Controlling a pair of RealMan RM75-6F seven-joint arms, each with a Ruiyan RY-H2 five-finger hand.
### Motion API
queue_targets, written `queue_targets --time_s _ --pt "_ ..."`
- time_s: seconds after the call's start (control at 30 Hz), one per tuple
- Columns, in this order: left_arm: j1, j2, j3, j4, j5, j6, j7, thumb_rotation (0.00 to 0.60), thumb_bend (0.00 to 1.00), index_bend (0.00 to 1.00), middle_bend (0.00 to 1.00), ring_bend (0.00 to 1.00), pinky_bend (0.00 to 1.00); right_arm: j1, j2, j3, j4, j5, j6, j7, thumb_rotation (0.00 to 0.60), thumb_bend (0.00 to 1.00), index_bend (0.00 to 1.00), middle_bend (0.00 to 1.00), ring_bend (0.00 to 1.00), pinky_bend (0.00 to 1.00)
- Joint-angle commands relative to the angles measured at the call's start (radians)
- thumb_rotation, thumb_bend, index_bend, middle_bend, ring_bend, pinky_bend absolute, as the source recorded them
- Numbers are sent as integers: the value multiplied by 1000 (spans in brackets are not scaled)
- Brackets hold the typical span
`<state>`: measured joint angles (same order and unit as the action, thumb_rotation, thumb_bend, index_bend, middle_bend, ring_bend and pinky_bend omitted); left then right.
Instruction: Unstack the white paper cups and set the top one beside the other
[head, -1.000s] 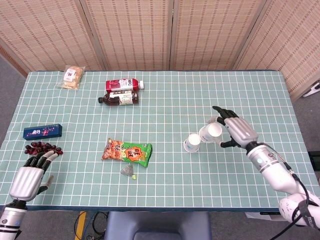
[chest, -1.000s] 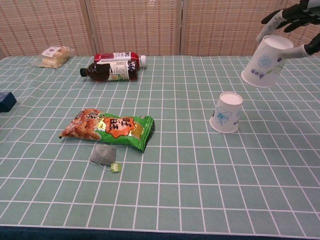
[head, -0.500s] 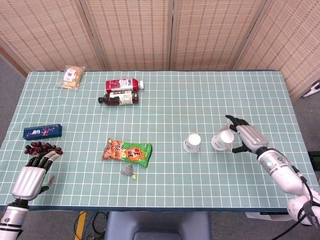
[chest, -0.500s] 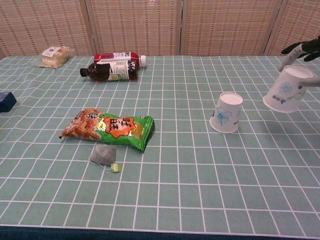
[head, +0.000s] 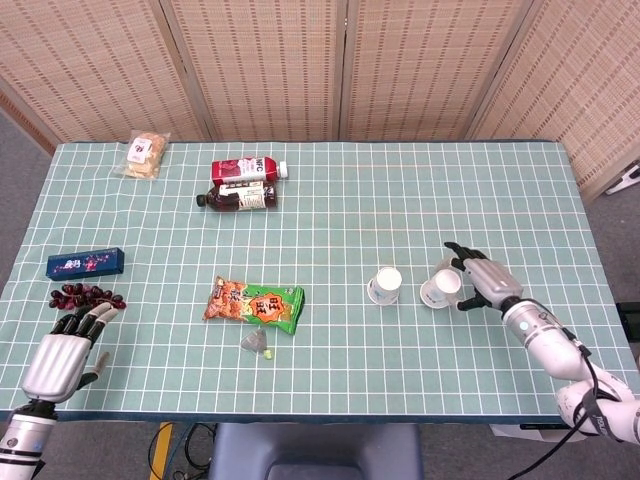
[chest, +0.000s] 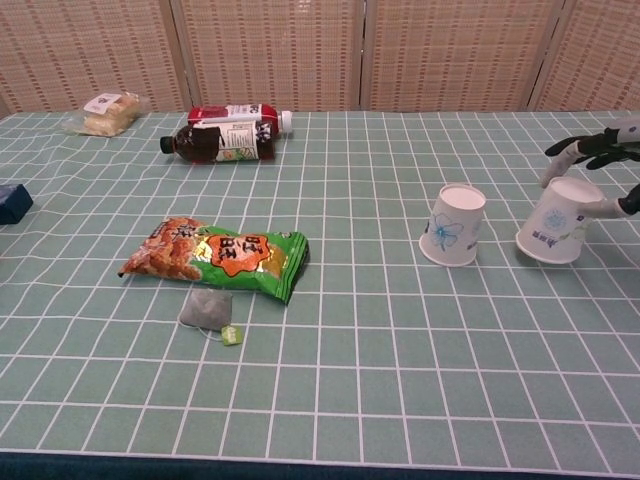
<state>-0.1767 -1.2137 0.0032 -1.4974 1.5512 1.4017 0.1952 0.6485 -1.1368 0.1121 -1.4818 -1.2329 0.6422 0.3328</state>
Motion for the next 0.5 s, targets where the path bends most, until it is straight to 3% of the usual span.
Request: queue_targets --time_s 0.03,0.33,0.4,0.5 --pt "0 1 1 0 1 1 -1 600 400 209 174 143 200 9 -30 1 37 -2 -14 9 600 406 322 0 0 0" --pt "2 2 1 -3 0 4 1 600 401 209 174 143 200 23 -83 3 104 -15 -32 22 600 391 319 0 0 0" --pt "3 3 1 -3 1 6 1 600 401 209 174 143 200 23 -83 1 105 -22 -37 30 600 372 269 0 0 0" --pt "3 2 1 -3 3 7 1 600 401 209 174 143 200 21 -68 3 89 -39 -40 61 600 335 97 0 0 0"
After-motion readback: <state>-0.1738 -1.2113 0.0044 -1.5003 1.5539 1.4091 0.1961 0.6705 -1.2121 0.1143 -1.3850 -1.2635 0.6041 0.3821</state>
